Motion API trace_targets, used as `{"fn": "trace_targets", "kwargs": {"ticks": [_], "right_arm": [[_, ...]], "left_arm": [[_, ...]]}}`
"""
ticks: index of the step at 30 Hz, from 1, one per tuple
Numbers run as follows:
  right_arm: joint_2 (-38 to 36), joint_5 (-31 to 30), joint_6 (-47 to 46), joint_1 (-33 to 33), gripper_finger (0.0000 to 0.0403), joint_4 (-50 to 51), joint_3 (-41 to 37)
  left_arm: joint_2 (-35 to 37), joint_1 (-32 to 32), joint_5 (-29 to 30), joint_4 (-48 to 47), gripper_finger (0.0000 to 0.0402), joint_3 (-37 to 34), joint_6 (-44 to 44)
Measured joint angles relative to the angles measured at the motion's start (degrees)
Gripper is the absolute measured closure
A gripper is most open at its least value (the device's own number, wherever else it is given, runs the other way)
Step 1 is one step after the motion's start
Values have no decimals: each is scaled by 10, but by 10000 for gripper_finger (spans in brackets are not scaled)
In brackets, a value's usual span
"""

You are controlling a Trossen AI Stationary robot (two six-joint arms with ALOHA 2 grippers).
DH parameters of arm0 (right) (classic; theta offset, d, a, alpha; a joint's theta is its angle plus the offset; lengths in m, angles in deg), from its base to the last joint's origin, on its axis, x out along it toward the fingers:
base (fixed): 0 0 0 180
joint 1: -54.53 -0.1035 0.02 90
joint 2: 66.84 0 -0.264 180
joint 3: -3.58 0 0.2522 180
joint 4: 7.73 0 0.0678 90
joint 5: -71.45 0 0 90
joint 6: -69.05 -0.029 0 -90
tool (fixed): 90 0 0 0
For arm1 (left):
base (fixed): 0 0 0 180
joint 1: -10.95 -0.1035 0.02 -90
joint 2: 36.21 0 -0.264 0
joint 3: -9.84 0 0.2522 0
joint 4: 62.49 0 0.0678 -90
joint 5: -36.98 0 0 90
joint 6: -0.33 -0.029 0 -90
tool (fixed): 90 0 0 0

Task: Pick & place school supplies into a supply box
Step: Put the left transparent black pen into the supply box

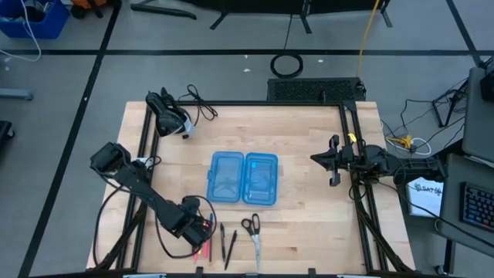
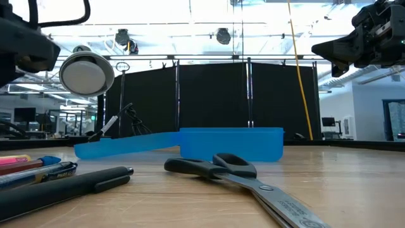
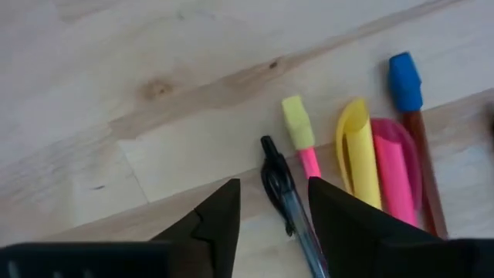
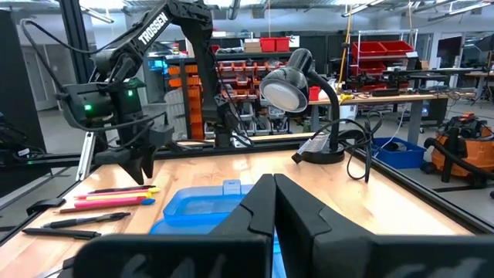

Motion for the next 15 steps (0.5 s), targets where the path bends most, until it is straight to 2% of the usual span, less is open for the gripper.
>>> {"fn": "trace_targets", "kwargs": {"ticks": [15], "right_arm": [[0, 0, 0, 0, 403, 0, 0]], "left_arm": [[-57, 2, -6, 42, 252, 3, -1]]}}
